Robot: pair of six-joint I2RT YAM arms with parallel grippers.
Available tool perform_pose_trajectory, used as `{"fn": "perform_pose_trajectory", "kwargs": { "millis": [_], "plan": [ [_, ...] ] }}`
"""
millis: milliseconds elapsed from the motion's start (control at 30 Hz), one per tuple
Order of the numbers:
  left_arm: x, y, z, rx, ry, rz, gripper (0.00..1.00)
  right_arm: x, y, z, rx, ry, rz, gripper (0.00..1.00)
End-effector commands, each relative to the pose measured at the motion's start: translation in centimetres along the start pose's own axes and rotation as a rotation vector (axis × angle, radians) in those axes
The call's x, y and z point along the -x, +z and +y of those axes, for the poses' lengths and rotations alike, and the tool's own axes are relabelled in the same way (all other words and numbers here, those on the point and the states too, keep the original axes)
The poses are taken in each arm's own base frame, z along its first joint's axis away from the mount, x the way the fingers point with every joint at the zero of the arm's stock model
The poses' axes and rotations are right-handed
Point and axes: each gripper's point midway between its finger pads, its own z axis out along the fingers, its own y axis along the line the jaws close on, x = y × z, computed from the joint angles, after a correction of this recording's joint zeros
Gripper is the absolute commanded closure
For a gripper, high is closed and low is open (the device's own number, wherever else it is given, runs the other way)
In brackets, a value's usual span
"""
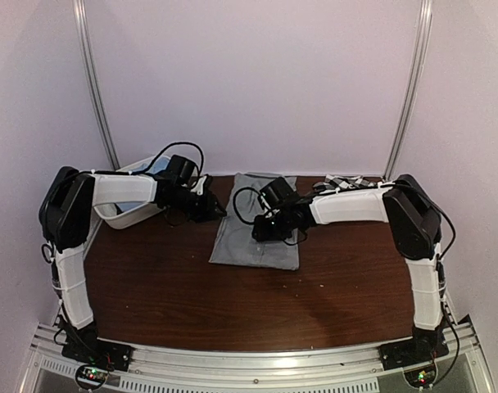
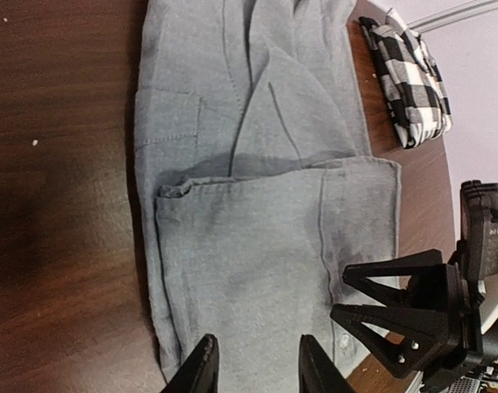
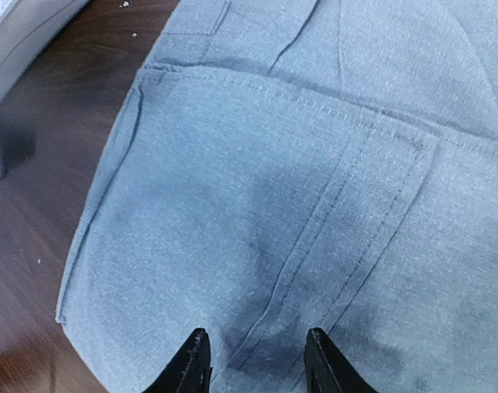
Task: Fold and stack the long sleeve shirts
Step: Smooth out the 2/3-rectangle-folded shirt at the center of the board, then pick up the 2/3-rectangle-folded shirt from the center of the board.
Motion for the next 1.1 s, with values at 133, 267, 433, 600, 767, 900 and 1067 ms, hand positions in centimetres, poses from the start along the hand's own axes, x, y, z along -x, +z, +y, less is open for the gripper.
{"fn": "perform_pose_trajectory", "kwargs": {
  "millis": [133, 267, 433, 600, 767, 900, 1067],
  "plan": [
    [-3.5, -3.4, 0.5, 0.042, 0.04, 0.004, 0.62, 2.6, -4.4, -1.4, 0.004, 0.035, -0.088, 0.58],
    [-5.9, -3.6, 0.7, 0.042, 0.047, 0.032, 0.62, 1.9, -3.7, -3.7, 0.013, 0.085, -0.07, 0.6],
    [-8.1, -3.5, 1.0, 0.047, 0.049, 0.064, 0.62, 1.8, -2.6, -5.9, 0.022, 0.133, -0.06, 0.62],
    [-9.4, -3.1, 1.6, 0.08, 0.055, 0.083, 0.61, 1.7, -1.6, -7.7, 0.009, 0.162, -0.047, 0.63],
    [-10.0, -2.8, 2.4, 0.127, 0.064, 0.097, 0.61, 1.5, -1.4, -7.8, -0.004, 0.15, -0.022, 0.64],
    [-10.4, -2.5, 2.4, 0.134, 0.07, 0.109, 0.61, 2.1, -3.7, -7.4, -0.03, 0.124, -0.061, 0.64],
    [-11.3, -2.1, 2.9, 0.163, 0.072, 0.129, 0.61, 1.5, -6.3, -6.2, -0.094, 0.061, -0.085, 0.63]
  ]
}}
